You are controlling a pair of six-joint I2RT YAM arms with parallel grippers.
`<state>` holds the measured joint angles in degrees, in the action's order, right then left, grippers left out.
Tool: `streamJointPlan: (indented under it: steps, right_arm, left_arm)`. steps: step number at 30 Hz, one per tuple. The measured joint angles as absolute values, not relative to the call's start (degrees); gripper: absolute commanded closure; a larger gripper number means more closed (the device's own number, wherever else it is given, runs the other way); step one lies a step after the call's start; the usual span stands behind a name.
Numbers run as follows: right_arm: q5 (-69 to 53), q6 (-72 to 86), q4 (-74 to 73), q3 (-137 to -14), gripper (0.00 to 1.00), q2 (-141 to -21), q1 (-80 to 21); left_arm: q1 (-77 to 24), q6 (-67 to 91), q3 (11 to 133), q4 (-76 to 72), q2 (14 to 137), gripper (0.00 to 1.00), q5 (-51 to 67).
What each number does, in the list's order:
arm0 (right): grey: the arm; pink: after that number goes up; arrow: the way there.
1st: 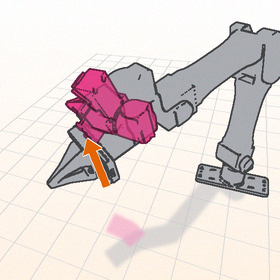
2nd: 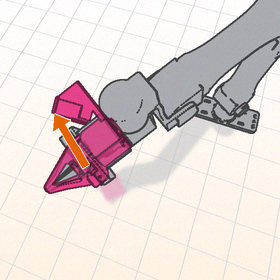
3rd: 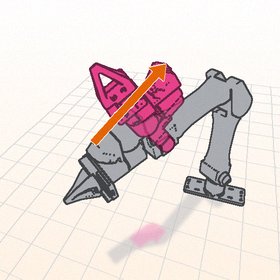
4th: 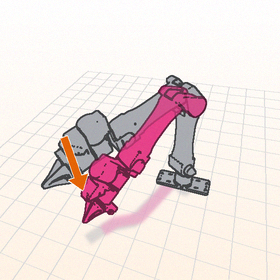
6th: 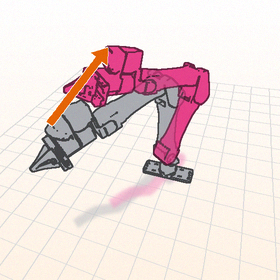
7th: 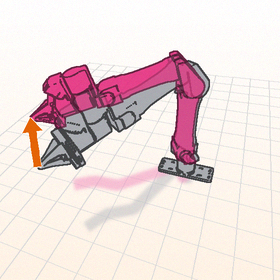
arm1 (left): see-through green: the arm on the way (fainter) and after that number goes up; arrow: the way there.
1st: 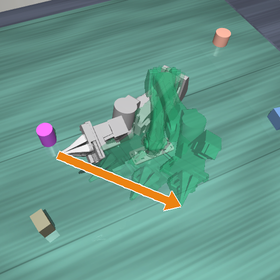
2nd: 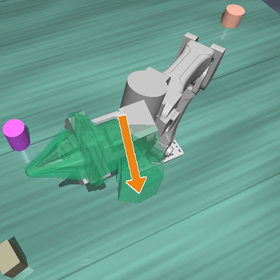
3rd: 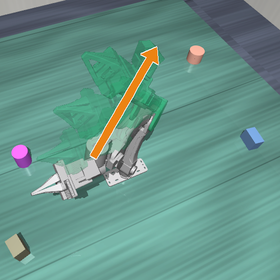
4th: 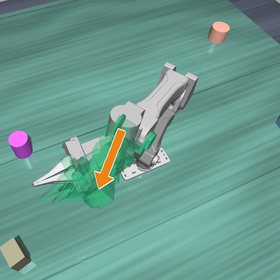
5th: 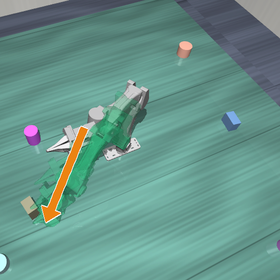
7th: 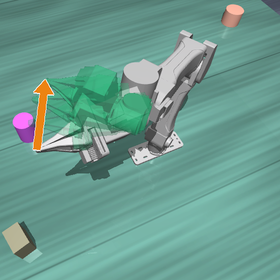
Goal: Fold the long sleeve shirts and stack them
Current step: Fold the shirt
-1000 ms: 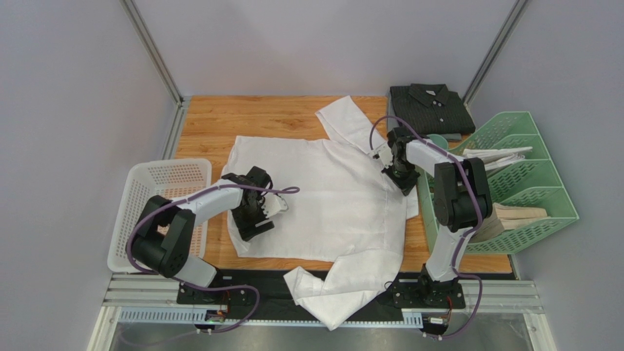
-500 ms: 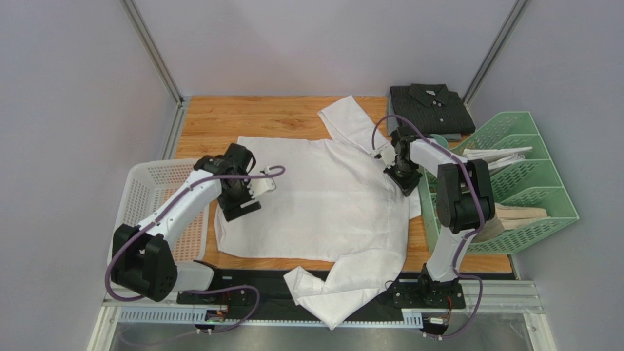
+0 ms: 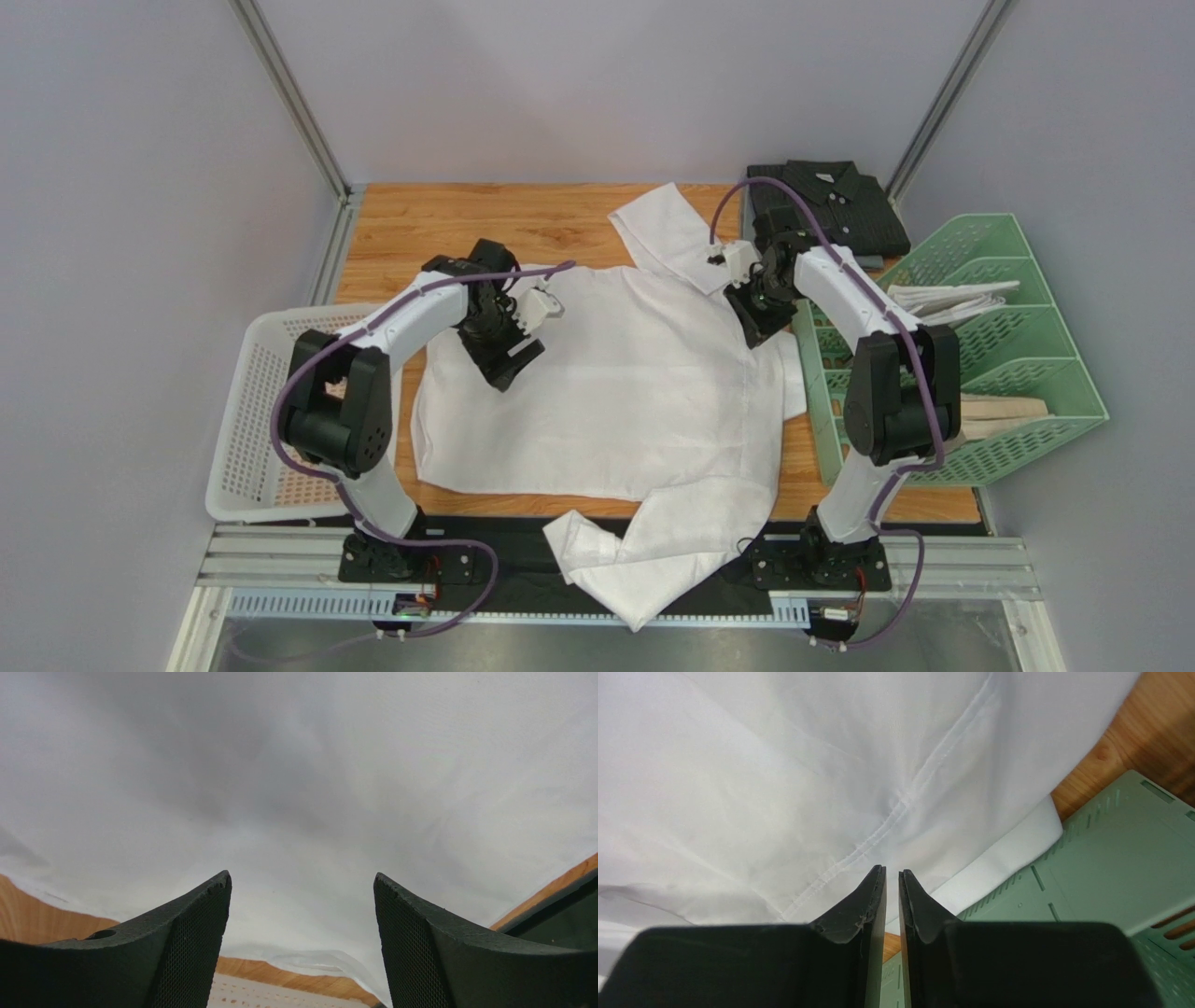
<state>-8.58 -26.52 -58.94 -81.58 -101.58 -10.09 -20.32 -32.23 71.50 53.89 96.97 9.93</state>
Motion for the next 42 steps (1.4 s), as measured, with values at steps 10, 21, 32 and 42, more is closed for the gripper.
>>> streamJointPlan:
  steps: [10, 21, 32, 42]
  right_arm:
    - [-12.45, -23.22, -54.43, -71.13, 0.83, -105.69, -13.69]
    - [-16.78, -22.57, -57.78, -68.07, 0.75, -101.8, -17.8]
    - [-19.4, -16.27, -55.79, -104.86, 0.53, -109.54, -10.24]
    - [-13.93, -8.51, -52.71, -116.77, 0.5, -128.99, -7.49]
  left_arm:
    - [-19.25, -32.4, 61.39, 51.59, 98.41, 0.26, 10.41]
    - [-19.22, -33.98, 56.97, 55.35, 95.02, 0.27, 11.2]
    - [-13.21, -32.82, 80.55, 55.66, 93.97, 0.01, 20.4]
    - [-9.28, -26.52, 93.36, 49.47, 95.79, 0.01, 25.5]
